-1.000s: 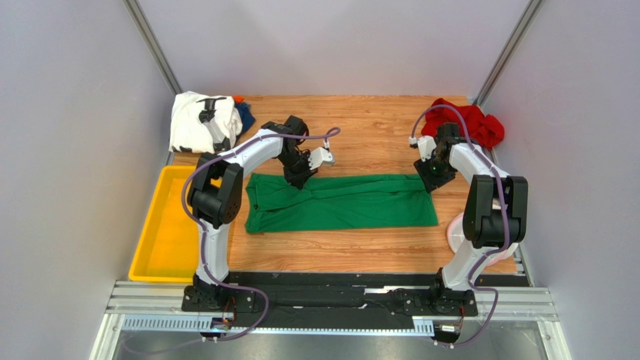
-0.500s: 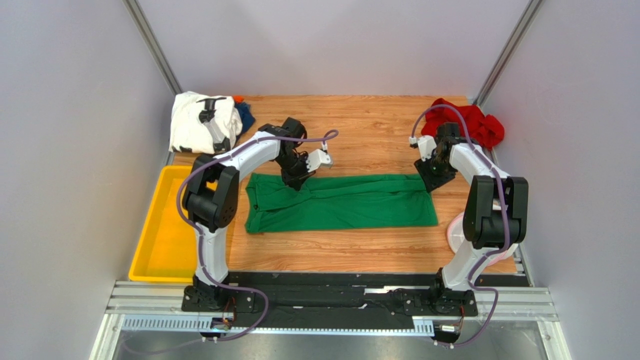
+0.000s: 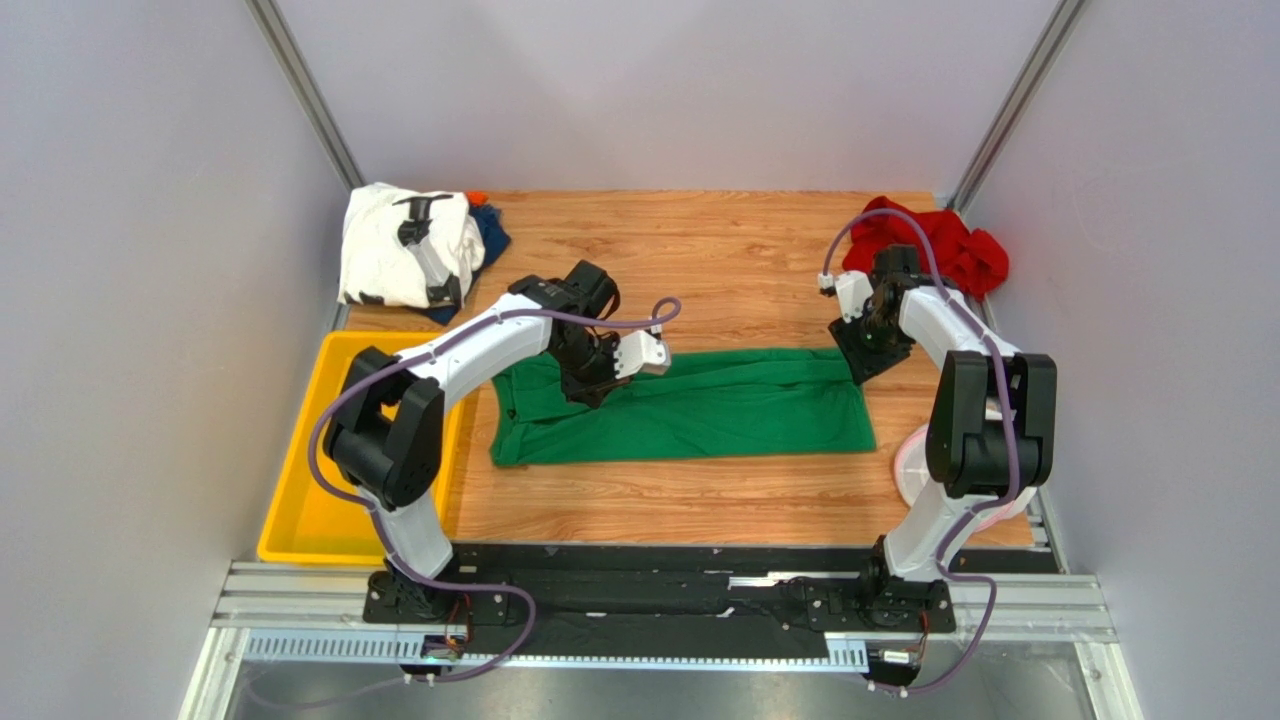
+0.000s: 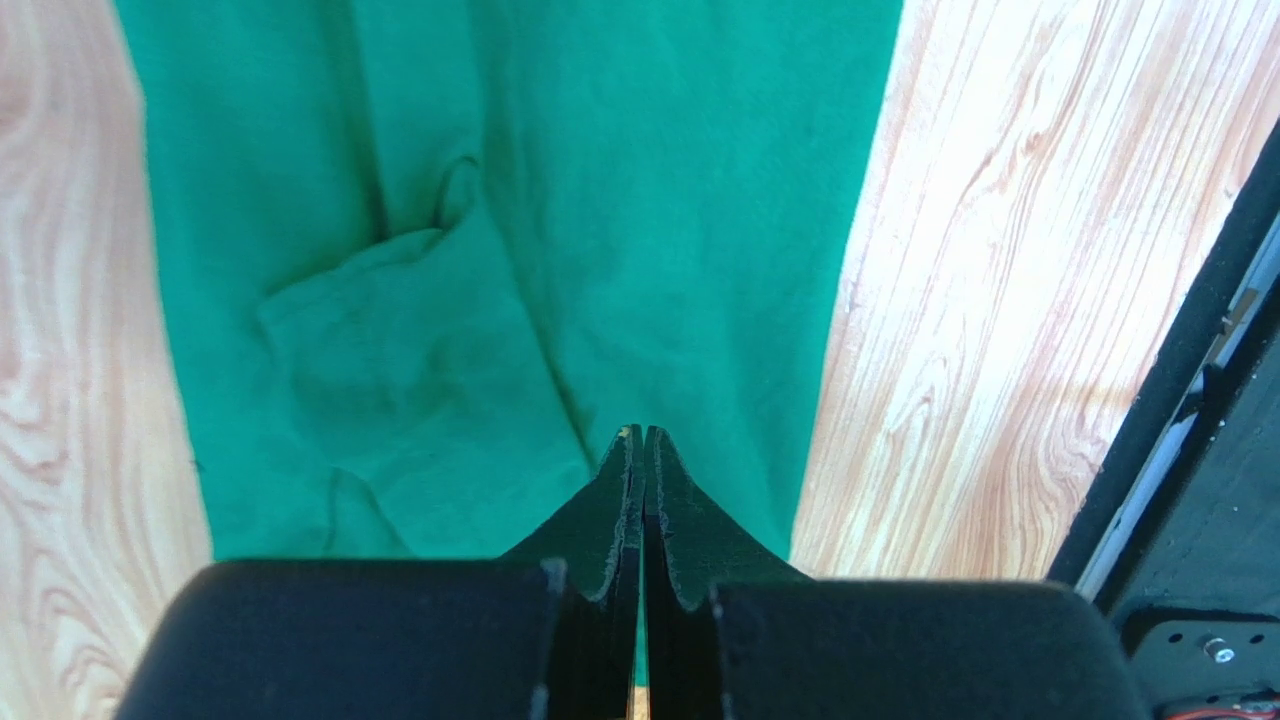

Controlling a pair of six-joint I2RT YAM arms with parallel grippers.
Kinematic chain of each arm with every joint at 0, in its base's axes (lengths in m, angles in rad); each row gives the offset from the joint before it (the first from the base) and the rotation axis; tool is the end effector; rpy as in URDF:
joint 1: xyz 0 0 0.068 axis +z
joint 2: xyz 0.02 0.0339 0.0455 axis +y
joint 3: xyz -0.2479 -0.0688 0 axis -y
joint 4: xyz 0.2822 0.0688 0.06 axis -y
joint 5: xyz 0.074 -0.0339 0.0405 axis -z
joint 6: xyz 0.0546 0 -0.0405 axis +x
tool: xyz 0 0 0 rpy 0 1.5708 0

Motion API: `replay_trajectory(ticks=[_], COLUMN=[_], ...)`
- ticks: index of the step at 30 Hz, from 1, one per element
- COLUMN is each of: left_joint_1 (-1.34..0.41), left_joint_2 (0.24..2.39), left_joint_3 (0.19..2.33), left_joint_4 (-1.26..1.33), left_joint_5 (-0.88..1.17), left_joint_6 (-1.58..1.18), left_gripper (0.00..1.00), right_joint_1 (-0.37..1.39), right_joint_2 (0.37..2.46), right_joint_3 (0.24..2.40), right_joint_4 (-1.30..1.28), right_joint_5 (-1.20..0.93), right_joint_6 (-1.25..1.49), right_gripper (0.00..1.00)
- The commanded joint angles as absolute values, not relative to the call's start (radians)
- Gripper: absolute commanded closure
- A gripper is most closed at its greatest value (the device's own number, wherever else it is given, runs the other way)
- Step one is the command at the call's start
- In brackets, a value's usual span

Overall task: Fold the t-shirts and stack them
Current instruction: Fold the other side of the tshirt into a rectangle

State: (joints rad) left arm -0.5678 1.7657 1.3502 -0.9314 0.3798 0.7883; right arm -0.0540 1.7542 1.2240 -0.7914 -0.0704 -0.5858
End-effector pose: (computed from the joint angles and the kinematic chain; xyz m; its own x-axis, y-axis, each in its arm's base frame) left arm 0.3079 -0.2204 0.1761 -0.1762 0.8936 -0.4129 0.9840 0.1490 -0.0974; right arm 0.3704 -0.0162 0.1418 -0.8265 -0.5076 -0.2432 -0.5046 0.8597 -0.0795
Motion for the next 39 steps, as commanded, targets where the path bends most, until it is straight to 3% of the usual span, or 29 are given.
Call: replay_trajectory(ticks=[1, 3, 4, 5, 8, 20, 24, 28, 29, 30, 39], left_joint_1=[-0.575, -0.577, -0.575, -0.572, -0.561, -0.522, -0.508, -0.505, -0.503, -0.505, -0.506], left_joint_2=[1.712, 1.715, 1.723, 1.739, 1.790, 1.957, 1.990, 2.003, 2.002, 2.000, 1.898], left_joint_3=[1.310, 1.305, 1.310, 1.315, 1.356, 1.494, 1.517, 1.523, 1.523, 1.520, 1.453], left_joint_4=[-0.876, -0.821, -0.796, -0.787, -0.773, -0.811, -0.821, -0.841, -0.841, -0.844, -0.839], left_joint_5=[0.354, 0.299, 0.284, 0.261, 0.255, 0.262, 0.268, 0.281, 0.284, 0.287, 0.305], left_joint_6=[0.776, 0.776, 0.782, 0.784, 0.795, 0.838, 0.844, 0.844, 0.841, 0.839, 0.815], left_gripper=[1.00, 1.00, 0.94, 0.78, 0.68, 0.59, 0.61, 0.83, 0.95, 1.00, 1.00], right_joint_1=[-0.057, -0.057, -0.057, -0.057, -0.057, -0.057, -0.057, -0.057, -0.057, -0.057, -0.057], right_joint_2=[1.720, 1.720, 1.721, 1.721, 1.715, 1.697, 1.700, 1.697, 1.697, 1.697, 1.701], right_joint_3=[1.226, 1.226, 1.226, 1.224, 1.215, 1.189, 1.187, 1.189, 1.189, 1.190, 1.190], right_joint_4=[-0.781, -0.782, -0.782, -0.784, -0.781, -0.765, -0.762, -0.762, -0.764, -0.762, -0.765], right_joint_5=[-0.083, -0.084, -0.084, -0.083, -0.080, -0.060, -0.064, -0.060, -0.061, -0.061, -0.061], right_joint_6=[-0.597, -0.595, -0.594, -0.595, -0.598, -0.609, -0.611, -0.611, -0.612, -0.611, -0.609], right_gripper=[0.60, 0.59, 0.59, 0.59, 0.59, 0.57, 0.58, 0.58, 0.58, 0.58, 0.59])
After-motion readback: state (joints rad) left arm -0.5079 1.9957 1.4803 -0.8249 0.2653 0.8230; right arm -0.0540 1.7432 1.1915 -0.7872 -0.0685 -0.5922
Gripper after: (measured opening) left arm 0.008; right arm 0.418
